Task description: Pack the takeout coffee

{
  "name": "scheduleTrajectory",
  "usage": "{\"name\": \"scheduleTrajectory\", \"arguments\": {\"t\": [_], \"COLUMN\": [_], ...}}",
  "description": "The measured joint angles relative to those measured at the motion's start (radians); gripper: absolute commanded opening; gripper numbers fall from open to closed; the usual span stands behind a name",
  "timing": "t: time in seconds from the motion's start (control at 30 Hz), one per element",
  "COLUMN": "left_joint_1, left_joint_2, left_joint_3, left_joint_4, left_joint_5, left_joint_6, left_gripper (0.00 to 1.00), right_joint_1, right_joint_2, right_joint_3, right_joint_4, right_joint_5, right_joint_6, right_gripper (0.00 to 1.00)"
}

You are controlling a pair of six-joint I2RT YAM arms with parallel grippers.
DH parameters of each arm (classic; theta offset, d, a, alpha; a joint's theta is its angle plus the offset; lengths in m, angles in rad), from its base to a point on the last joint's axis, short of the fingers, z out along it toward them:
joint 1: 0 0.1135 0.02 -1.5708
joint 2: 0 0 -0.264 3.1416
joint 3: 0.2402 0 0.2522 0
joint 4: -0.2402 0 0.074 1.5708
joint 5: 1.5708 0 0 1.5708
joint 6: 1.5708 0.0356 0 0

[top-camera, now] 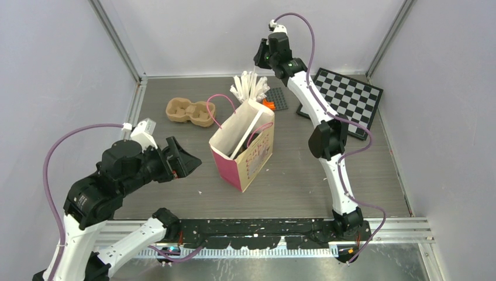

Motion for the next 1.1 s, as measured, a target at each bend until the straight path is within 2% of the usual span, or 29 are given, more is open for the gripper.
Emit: {"name": "scheduleTrajectory", "arguments": {"t": [0.1,0.13,0.17,0.6,1.1], "left_joint_1": [0.000,0.000,0.000,0.000,0.000], "left_joint_2": [0.011,0.012,0.012,0.012,0.044], "left_joint_3": [0.006,0.008,0.009,0.020,-0.007], "left_joint_4": [0.000,0.000,-0.001,-0.003,0.005], "left_joint_5": [0.000,0.000,-0.001,-0.003,0.014], "left_joint_6": [0.010,0.011,0.014,0.036,0.067], "left_gripper": [1.00,1.00,1.00,1.00,1.00], "right_joint_1": [-0.003,-0.005,-0.008,-0.047,-0.048], "right_joint_2": [0.011,0.013,0.017,-0.009,-0.335], "right_joint_3": [0.000,0.000,0.000,0.034,0.008], "right_joint_4": [0.009,0.012,0.016,0.055,0.035], "right_joint_5": [-0.006,-0.010,-0.015,-0.054,-0.033], "right_joint_6": [0.011,0.014,0.021,0.036,-0.048], "right_gripper": [0.10,0.02,0.00,0.00,0.00]}}
